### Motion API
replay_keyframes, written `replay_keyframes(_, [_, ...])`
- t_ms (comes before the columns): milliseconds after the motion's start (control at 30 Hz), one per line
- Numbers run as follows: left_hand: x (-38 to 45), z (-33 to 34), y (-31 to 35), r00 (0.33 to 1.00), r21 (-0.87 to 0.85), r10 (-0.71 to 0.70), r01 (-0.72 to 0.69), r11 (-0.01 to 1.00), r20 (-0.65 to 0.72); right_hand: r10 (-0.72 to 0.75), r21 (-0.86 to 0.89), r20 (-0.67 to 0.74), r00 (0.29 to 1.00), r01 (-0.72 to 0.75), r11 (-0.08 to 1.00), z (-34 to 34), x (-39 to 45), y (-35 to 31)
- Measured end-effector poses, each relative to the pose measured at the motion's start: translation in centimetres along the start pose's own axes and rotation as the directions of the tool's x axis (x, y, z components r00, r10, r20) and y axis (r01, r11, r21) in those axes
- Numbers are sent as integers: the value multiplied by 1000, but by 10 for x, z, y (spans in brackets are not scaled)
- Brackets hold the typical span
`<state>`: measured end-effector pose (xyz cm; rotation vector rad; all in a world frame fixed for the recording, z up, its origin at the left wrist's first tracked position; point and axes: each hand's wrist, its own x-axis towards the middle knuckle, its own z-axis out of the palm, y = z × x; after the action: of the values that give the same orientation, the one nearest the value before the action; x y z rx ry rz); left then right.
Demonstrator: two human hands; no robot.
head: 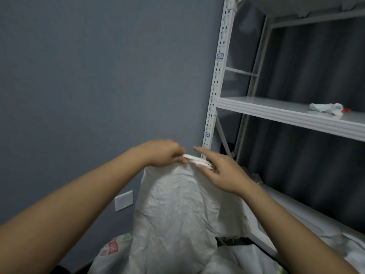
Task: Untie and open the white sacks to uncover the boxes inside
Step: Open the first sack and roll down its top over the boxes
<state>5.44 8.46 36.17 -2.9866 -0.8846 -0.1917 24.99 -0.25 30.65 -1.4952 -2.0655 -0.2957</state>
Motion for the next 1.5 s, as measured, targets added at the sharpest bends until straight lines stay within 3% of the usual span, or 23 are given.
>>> replay_keyframes(33, [-2,0,-4,998,52,-16,20,998,-67,91,247,99,991,-114,962,1,1,2])
replay_keyframes(100, [-6,3,-10,994,52,-68,73,996,-91,129,390,113,985,-163,906,5,-1,2])
replay_keyframes(167, [-10,5,-4,994,-56,-90,93,994,57,87,122,11,996,-88,989,12,-4,-5])
replay_keyframes(233, [-9,11,3,986,-176,-30,59,983,165,-85,-148,-122,989,67,987,20,-9,-9])
replay_keyframes(300, [-8,14,0,997,-115,34,-25,993,73,-90,-125,-46,995,84,989,16,-9,-7])
replay_keyframes(367, [-13,13,-8,998,98,40,-35,995,-57,-19,71,21,1000,18,997,12,-10,-2])
replay_keyframes(433, [-18,15,-11,999,186,3,3,983,-32,-1,39,-6,1000,2,999,15,-12,-1])
replay_keyframes(533, [-18,20,3,989,-2,-62,62,998,136,-146,-261,-102,984,115,958,27,-14,-8])
replay_keyframes(600, [-16,23,1,999,-11,0,0,1000,46,-107,-175,-72,992,93,980,27,-12,-17])
replay_keyframes(700, [-23,21,-11,994,189,-30,50,981,-106,-28,-63,33,999,30,998,22,-11,-6])
replay_keyframes(733, [-25,23,-15,995,173,-66,77,982,-73,-45,-117,37,998,49,992,25,-12,-6])
replay_keyframes(833, [-27,29,-11,992,-96,-93,100,990,81,-187,-343,-69,980,152,927,36,-12,-11])
replay_keyframes(900, [-26,30,-12,999,-21,-23,23,1000,-29,-141,-245,-90,986,115,963,39,-10,-20])
replay_keyframes(1000, [-30,32,-17,978,230,-13,62,971,-207,71,192,26,997,-74,979,30,-6,-10])
replay_keyframes(1033, [-31,34,-17,980,256,-25,77,964,-200,48,191,46,998,-56,980,30,-8,-8])
replay_keyframes(1133, [-31,44,-17,995,207,-66,79,975,-71,-130,-183,9,991,130,975,46,-12,-3])
replay_keyframes(1167, [-30,45,-18,996,266,-50,67,962,-69,-163,-225,-21,986,154,962,48,-15,-4])
replay_keyframes(1233, [-32,46,-22,994,430,-14,62,901,-112,-104,-46,-25,994,103,994,45,-14,-14])
replay_keyframes(1300, [-36,49,-22,988,500,37,44,865,-151,52,251,120,991,-81,965,43,-11,-22])
replay_keyframes(1367, [-37,57,-20,944,503,173,-8,864,-281,159,453,255,954,-264,851,47,-4,-26])
replay_keyframes(1433, [-37,69,-28,873,400,216,-26,916,-437,141,409,195,971,-211,888,57,-1,-32])
replay_keyframes(1467, [-37,78,-35,846,328,173,3,945,-504,152,368,128,980,-189,911,63,-2,-31])
replay_keyframes(1500, [-41,87,-37,841,201,38,85,976,-540,176,333,60,983,-186,924,67,-5,-29])
